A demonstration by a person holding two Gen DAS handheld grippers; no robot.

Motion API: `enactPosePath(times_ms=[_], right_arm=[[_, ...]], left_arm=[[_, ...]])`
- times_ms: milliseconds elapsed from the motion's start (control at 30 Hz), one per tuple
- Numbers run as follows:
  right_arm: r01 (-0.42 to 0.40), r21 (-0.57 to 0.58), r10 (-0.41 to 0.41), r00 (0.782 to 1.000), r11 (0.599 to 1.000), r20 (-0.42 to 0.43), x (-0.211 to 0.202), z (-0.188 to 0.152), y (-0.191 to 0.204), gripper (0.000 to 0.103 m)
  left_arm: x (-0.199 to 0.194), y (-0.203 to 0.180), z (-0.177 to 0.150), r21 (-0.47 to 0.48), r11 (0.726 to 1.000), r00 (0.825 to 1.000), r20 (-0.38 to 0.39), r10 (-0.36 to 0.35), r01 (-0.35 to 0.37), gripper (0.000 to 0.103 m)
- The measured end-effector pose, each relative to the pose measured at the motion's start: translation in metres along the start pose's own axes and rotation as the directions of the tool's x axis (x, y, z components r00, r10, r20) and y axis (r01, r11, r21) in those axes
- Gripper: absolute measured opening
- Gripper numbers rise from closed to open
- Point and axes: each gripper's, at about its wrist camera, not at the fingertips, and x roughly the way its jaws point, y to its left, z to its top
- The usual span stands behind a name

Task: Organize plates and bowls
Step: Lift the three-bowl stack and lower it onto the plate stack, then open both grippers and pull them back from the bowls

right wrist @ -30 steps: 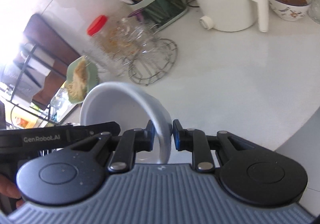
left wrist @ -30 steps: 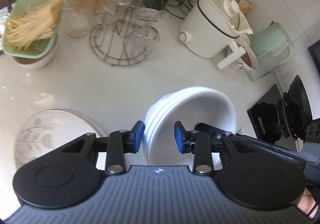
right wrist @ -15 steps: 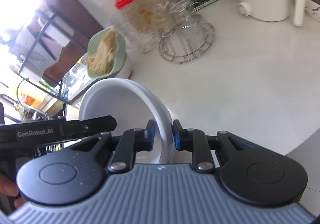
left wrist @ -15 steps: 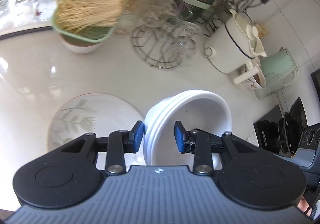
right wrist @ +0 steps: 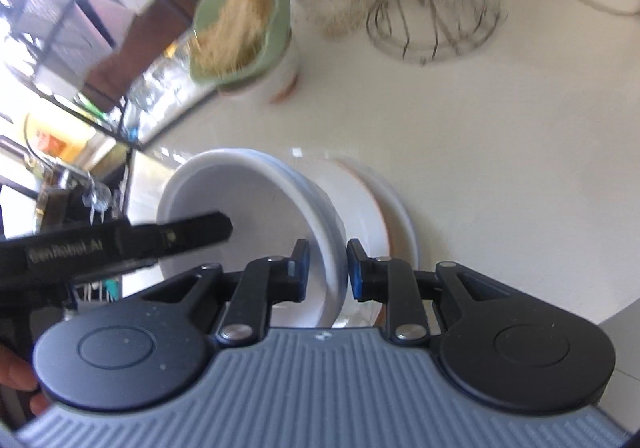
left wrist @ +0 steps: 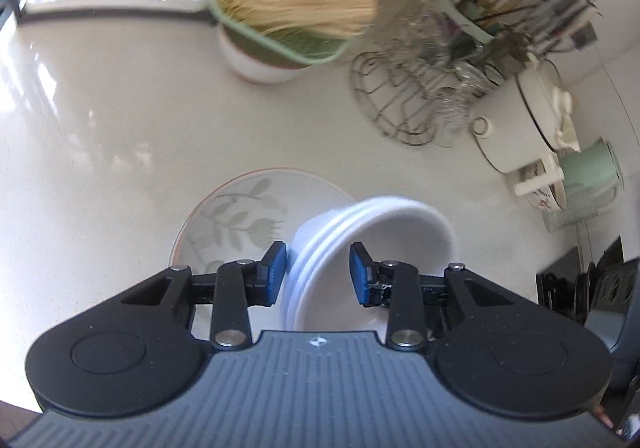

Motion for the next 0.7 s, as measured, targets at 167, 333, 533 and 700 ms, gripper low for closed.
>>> enactPosePath(times_ms=[167, 333, 533, 700], right_arm=[[0.009, -0.058, -0.013, 0.998, 0.998, -0.058, 0.02, -0.007, 0.006, 0.024], [-0.003, -0.088, -0.003, 0.998, 0.996, -0.065, 0.027, -0.009, 0.008, 0.024], [0.002, -0.098, 0.0, 1.0, 0.995, 0.014, 0.009, -0.005, 0.003, 0.024], [-0.01, -0.144, 0.025, 0.995, 0.99, 0.097, -0.023, -0.006, -0.001, 0.026]], left_arm=[[0.008, 0.014, -0.004, -0.017, 1.0, 1.0, -0.006, 0.024, -0.025, 0.038], [0.011, 0.021, -0.005, -0.044, 0.998, 0.999, -0.012, 0.038, -0.038, 0.038], [-0.003, 0.017, -0.009, -0.053, 0.996, 0.997, 0.032, 0.068, -0.066, 0.044], [-0.031, 0.0, -0.014, -0.023, 0.996, 0.99, 0.106, 0.092, -0.091, 0.047]])
